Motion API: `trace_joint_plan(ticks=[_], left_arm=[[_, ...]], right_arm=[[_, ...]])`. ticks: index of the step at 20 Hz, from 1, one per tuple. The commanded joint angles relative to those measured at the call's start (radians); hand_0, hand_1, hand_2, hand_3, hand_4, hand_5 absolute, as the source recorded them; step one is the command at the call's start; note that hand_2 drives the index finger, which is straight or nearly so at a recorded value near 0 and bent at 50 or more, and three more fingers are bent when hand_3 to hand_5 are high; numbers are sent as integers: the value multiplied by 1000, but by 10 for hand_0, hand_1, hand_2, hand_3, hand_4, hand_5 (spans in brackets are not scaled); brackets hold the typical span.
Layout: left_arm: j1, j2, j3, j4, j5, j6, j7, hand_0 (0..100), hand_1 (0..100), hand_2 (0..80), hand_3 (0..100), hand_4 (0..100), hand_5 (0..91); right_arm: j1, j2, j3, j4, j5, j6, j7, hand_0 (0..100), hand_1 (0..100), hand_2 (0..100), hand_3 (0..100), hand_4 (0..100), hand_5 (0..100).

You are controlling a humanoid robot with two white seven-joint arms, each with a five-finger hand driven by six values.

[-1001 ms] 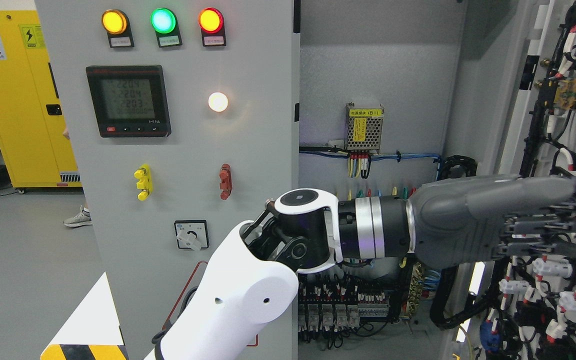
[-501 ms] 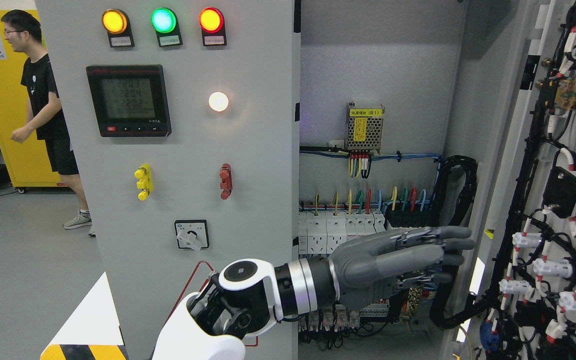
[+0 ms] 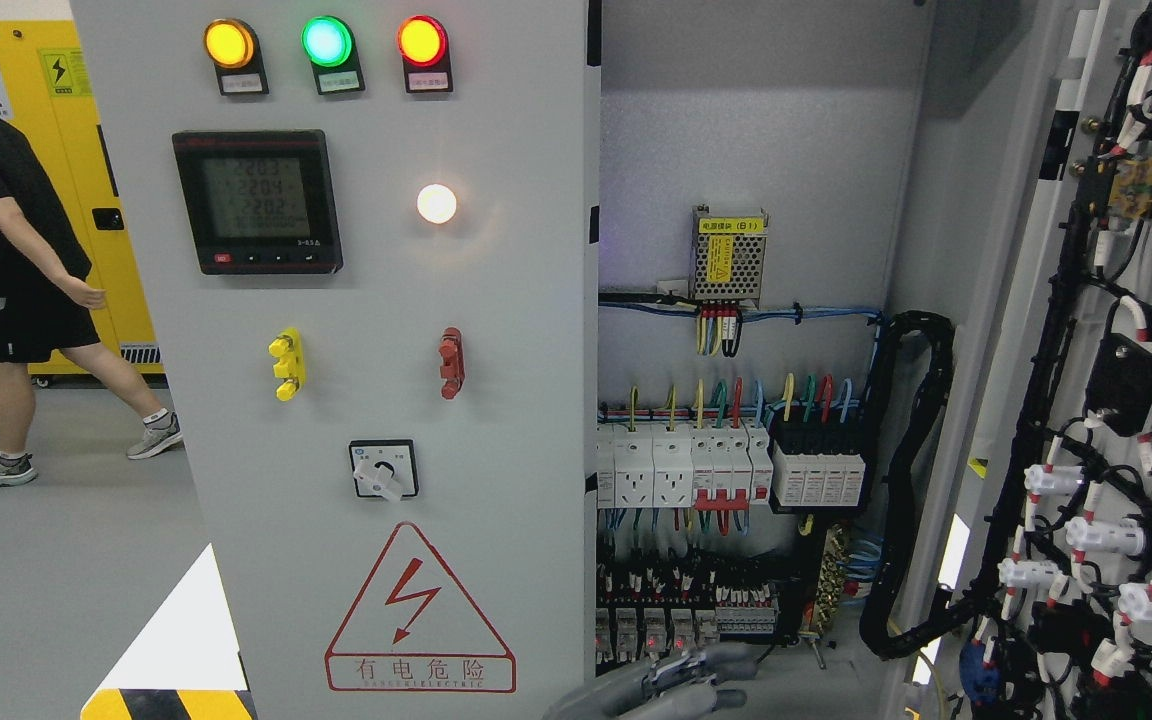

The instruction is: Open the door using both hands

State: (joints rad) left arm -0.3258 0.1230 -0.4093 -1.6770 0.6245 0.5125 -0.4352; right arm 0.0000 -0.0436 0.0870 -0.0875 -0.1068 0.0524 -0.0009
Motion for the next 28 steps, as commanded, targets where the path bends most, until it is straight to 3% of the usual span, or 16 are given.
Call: trace_joint_plan(ticks=[1,4,9,11,16,20,24,28], left_arm=[[270,115,75,35,-37,-60,0,120,556,0,0,0,0],[373,116,128,184,-37,-97,0,120,556,0,0,0,0],[432,113,145,524,-40,-216,0,120,556,0,0,0,0],[430,100,142,719,-40,-284,0,120,556,0,0,0,0],[370,24,142,1181,-40,-295,-10,120,556,0,0,0,0],[364,17,138,1274,-49,-295,-13,120,556,0,0,0,0],[366,-9,139,1364,-245,-325,-13,120,556,0,0,0,0],[367,-54,133,1578,-333,-546,-4,120,556,0,0,0,0]], right_arm=[[29,-1,-1,0,1,0,-1,0,500,40,0,0,0],[29,-1,-3,0,-1,0,-1,0,500,40,0,0,0],[29,-1,-1,0,1,0,-1,0,500,40,0,0,0],[29,-1,-3,0,-1,0,-1,0,500,40,0,0,0],[29,-1,-6,0,-1,0,-1,0,500,40,0,0,0],[29,-1,-4,0,1,0,-1,0,500,40,0,0,0],[29,-2,-9,2,-1,0,-1,0,500,40,0,0,0],[29,-2,-9,2,-1,0,-1,0,500,40,0,0,0]])
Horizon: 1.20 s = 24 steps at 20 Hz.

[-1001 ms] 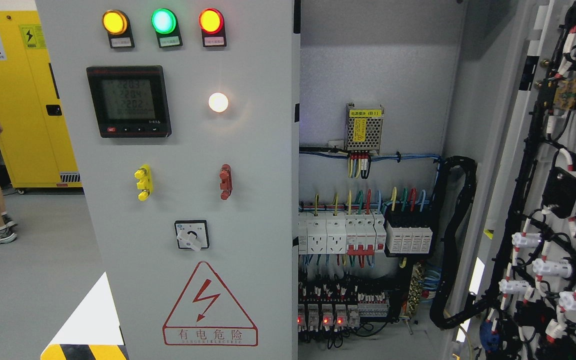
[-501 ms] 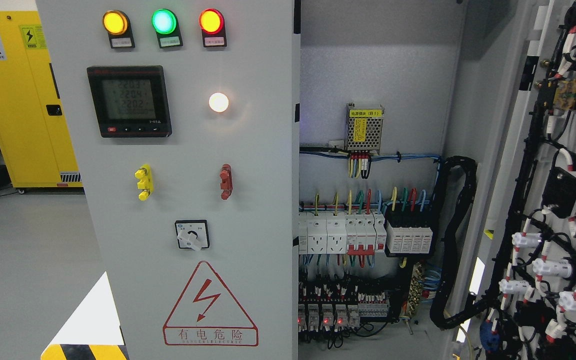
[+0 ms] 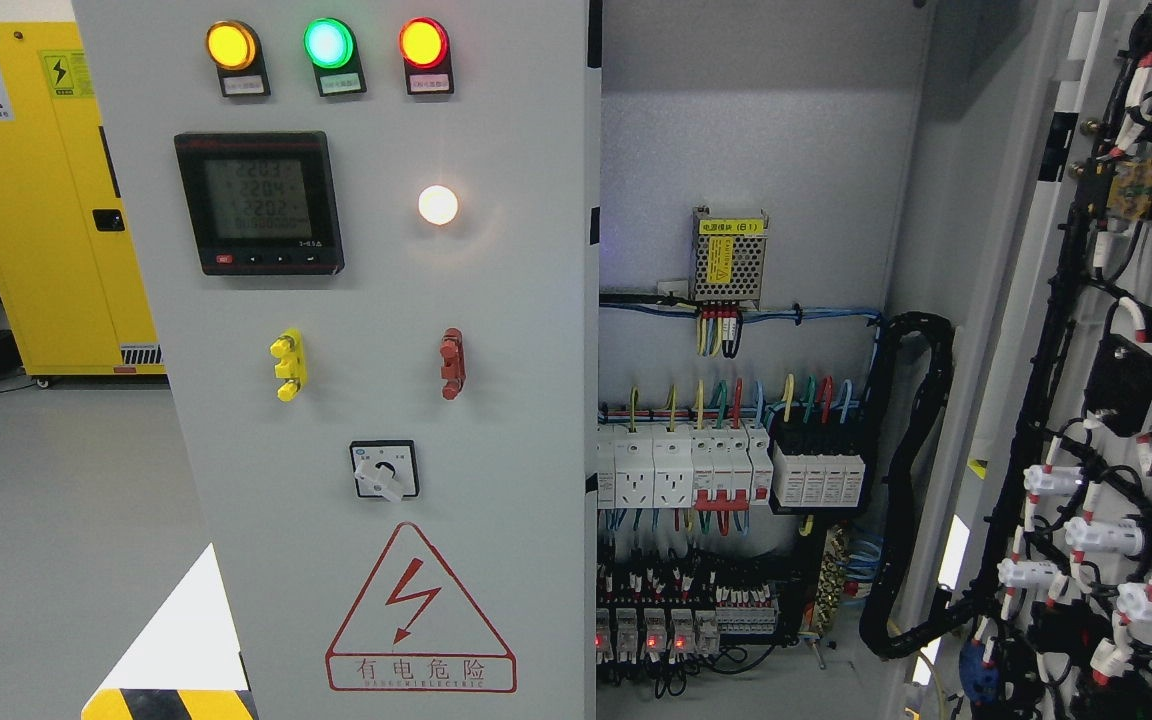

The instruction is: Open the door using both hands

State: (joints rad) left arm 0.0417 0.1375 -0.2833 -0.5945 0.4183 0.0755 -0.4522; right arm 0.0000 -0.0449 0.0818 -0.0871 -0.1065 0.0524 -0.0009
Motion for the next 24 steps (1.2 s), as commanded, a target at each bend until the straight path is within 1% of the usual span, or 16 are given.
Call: trace_joint_plan(ticks=[1,3,7,10,12,18,22,24], left_arm=[[0,-79,7,533,-147,-138,17,120,556,0,0,0,0],[0,-84,10,542,-154,-146,39,120,556,0,0,0,0],[0,-76,12,545,-153,-148,127,120,556,0,0,0,0],[0,-78,12,548,-154,-148,177,120,556,0,0,0,0],[0,-78,12,548,-154,-146,184,120,556,0,0,0,0],[1,-76,13,559,-151,-145,182,120,556,0,0,0,0],[-2,-78,15,558,-148,-146,184,120,556,0,0,0,0],[-3,-79,15,556,-148,-146,185,120,556,0,0,0,0]], right_arm=[[29,-1,-4,1,-1,0,-1,0,500,40,0,0,0],[29,-1,-2,1,1,0,-1,0,500,40,0,0,0],[32,2,-2,1,-1,0,-1,0,500,40,0,0,0],[32,5,1,1,-1,0,-1,0,500,40,0,0,0],[31,10,4,0,1,0,-1,0,500,40,0,0,0],[31,8,-4,0,1,0,-1,0,500,40,0,0,0],[31,13,-4,0,-1,0,-1,0,500,40,0,0,0],[32,20,-4,-2,-1,0,-1,0,500,40,0,0,0]])
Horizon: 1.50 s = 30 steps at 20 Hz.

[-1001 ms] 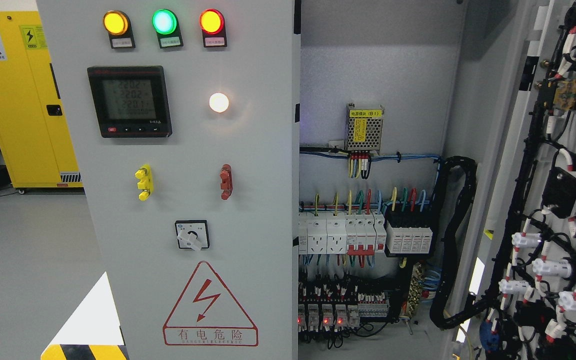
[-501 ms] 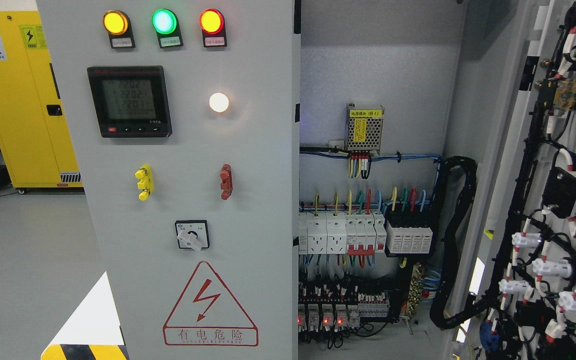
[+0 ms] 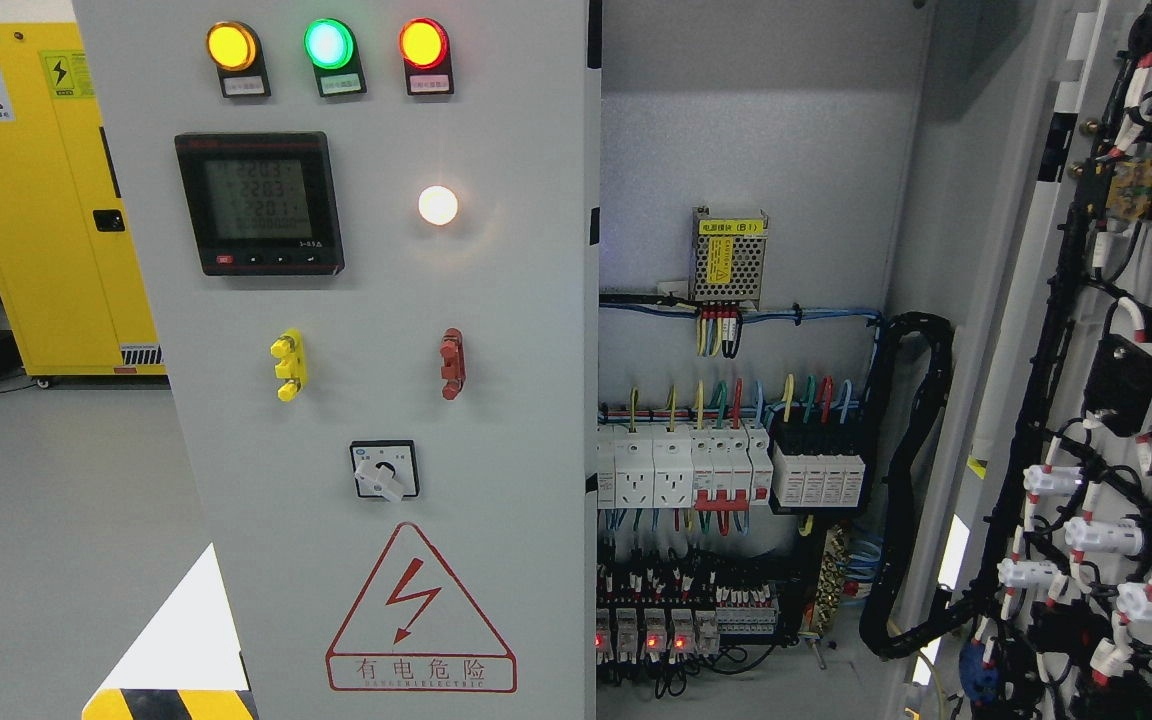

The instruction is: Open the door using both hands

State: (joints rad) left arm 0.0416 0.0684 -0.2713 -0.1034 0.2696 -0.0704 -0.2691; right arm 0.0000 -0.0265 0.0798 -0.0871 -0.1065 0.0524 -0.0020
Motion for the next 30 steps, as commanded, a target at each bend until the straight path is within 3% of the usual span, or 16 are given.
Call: trace_joint_plan(ticks=[1,4,6,12,16,20,26,30], left_arm=[[-6,-12,3,62,0,-2,2,120,556,0,0,0,0],[-15,-12,3,62,3,-2,4,120,556,0,0,0,0],[-19,-7,3,62,3,-3,5,120,556,0,0,0,0],[-20,-13,3,62,3,-6,37,120,556,0,0,0,0],[-20,-15,3,62,3,-31,37,120,556,0,0,0,0],[-20,-15,3,62,5,-42,37,120,556,0,0,0,0],[-20,-16,3,59,5,-69,37,120,556,0,0,0,0],[-20,-19,3,60,5,-71,37,120,556,0,0,0,0]], right_arm=[[31,10,0,-5,-1,0,0,0,500,40,0,0,0],[41,13,-2,-74,-1,-3,0,0,500,40,0,0,0],[83,23,4,-216,1,-5,0,0,500,40,0,0,0],[297,16,32,-1038,-1,-49,0,0,500,40,0,0,0],[336,13,78,-1406,-4,-72,0,0,500,40,0,0,0],[359,13,84,-1685,-4,-74,-1,0,500,40,0,0,0],[390,10,109,-1960,-47,-74,-1,0,500,40,0,0,0],[390,14,113,-2004,-113,-101,-1,0,500,40,0,0,0]])
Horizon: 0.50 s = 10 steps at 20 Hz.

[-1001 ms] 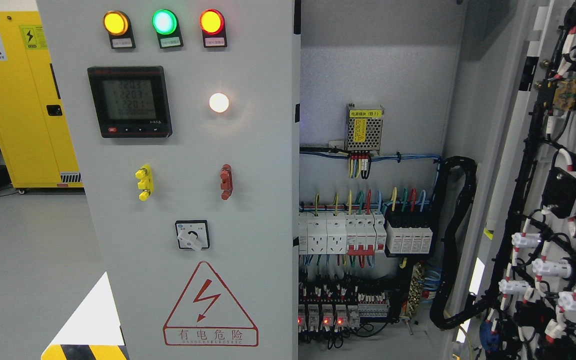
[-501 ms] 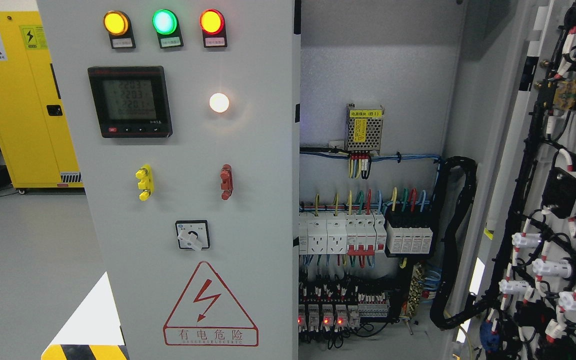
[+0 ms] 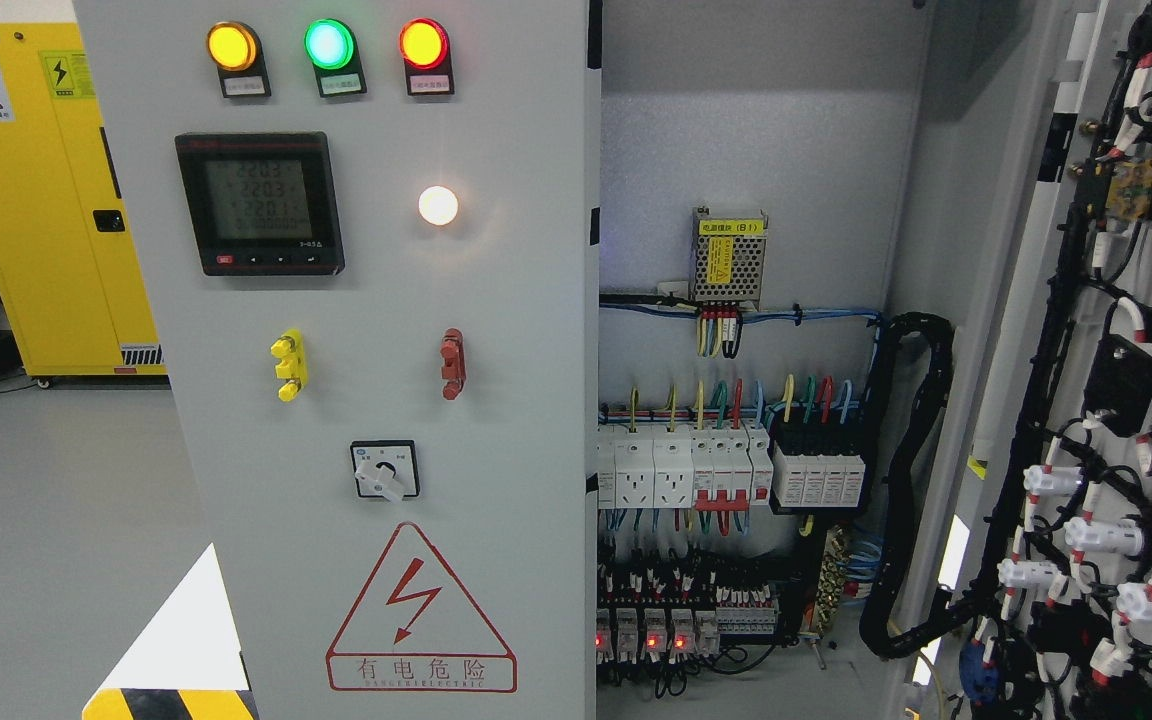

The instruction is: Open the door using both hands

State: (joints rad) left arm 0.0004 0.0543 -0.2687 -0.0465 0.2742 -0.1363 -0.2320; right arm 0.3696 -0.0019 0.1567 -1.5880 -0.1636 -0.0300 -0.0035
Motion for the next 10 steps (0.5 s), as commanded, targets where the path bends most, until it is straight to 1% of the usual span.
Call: trace_joint_plan(ticks=[1,2,4,6,8,10], left_arm=[[21,-7,0,4,0,-5,0,120,556,0,0,0,0],[21,-7,0,4,0,-5,0,120,556,0,0,0,0],[21,-8,0,4,0,-3,3,120,556,0,0,0,0],[21,-10,2,5,0,-3,28,120,556,0,0,0,0],[21,-10,2,5,0,-3,55,120,556,0,0,0,0],[21,-10,2,5,2,-3,59,120,556,0,0,0,0]], right_arm=[[20,-10,38,-501,-57,-33,0,0,500,40,0,0,0],[12,-10,41,-501,-57,-37,0,0,500,40,0,0,0],[-21,-10,69,-501,-57,-38,0,0,500,40,0,0,0],[-49,-7,90,-501,-57,-36,0,0,500,40,0,0,0],[-80,-1,133,-500,-57,-28,0,0,500,40,0,0,0],[-128,2,164,-497,-56,-24,-1,0,500,40,0,0,0]])
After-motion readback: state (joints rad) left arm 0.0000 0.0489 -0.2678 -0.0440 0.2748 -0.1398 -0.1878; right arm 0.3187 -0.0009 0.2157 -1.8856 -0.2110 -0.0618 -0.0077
